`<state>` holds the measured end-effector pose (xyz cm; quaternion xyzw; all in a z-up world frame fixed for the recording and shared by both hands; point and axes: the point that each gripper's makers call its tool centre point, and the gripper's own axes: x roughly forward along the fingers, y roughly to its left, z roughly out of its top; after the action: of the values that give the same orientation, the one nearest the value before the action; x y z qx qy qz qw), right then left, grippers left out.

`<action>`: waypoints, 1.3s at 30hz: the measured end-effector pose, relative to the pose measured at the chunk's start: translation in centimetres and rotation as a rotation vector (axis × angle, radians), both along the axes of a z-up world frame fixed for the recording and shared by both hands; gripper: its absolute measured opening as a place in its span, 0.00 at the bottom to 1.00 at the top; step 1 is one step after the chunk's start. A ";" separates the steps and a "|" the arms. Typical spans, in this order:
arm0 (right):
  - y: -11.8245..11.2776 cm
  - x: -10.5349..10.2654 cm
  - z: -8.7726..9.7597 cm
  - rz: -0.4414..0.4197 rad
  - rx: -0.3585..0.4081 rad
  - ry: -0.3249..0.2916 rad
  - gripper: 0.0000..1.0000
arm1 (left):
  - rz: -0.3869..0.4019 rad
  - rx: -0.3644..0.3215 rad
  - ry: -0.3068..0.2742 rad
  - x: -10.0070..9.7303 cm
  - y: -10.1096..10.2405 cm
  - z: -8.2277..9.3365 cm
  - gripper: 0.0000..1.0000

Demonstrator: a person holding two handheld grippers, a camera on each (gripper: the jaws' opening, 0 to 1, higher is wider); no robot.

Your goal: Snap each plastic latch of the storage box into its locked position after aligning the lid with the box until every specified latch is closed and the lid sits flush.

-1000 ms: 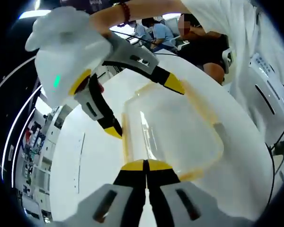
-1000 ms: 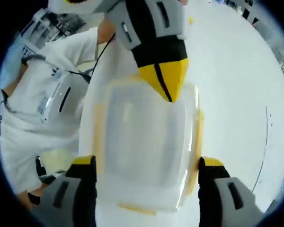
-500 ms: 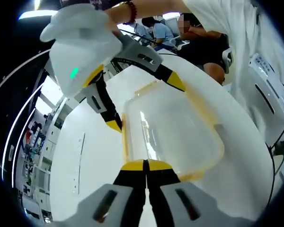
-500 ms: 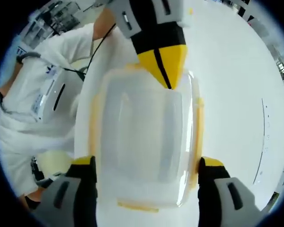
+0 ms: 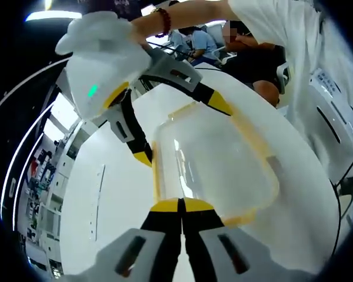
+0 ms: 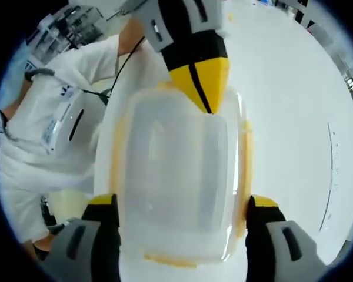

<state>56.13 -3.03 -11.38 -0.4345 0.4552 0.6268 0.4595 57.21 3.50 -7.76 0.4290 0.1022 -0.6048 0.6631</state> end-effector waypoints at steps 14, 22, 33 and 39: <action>-1.1 0.2 2.8 -0.027 0.282 -0.072 0.75 | -0.076 -0.118 0.072 -0.9 -0.5 0.5 0.04; -2.4 -1.0 3.8 0.070 0.260 -0.229 0.40 | -0.003 -0.015 0.077 -1.1 0.3 1.0 0.16; -3.6 -3.1 4.3 0.078 0.284 -0.330 0.00 | 0.053 0.060 0.062 -2.3 1.3 0.9 0.17; -4.1 -2.9 4.1 0.030 0.342 -0.410 0.00 | 0.083 0.020 0.068 -3.2 1.7 0.8 0.18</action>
<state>53.23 -7.17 -7.26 -0.4752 0.2336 0.6000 0.5996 53.99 5.19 -6.97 0.4104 0.1487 -0.5898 0.6795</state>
